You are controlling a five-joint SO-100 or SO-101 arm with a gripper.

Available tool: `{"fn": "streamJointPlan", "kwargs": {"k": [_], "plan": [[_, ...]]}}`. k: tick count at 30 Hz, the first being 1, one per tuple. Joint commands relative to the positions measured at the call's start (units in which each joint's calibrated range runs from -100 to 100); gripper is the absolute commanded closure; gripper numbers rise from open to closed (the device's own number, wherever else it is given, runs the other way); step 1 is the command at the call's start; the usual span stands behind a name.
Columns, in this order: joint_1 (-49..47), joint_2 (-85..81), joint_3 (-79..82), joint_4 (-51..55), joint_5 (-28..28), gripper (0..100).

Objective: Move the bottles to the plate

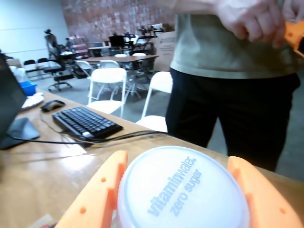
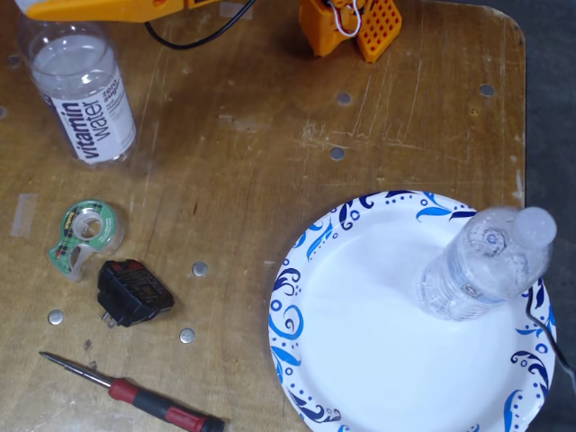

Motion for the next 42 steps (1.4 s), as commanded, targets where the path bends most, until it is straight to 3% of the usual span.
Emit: {"fn": "streamJointPlan", "kwargs": {"k": [1,9,20,24,29,34,37,42], "plan": [[-4.9,0.1,-11.9,6.7,-0.4,90],[-23.7,11.0,-35.9,20.7,-0.2,90],[-49.5,32.5,-59.1,22.1,1.6,90],[-54.7,34.3,-57.9,23.5,1.4,90],[-58.8,30.7,-56.5,33.5,1.4,90],[-59.0,25.5,-50.1,35.2,1.3,90],[-58.4,23.5,-43.2,30.1,1.3,90],[-56.7,20.0,-26.3,11.4,1.3,90]]}}
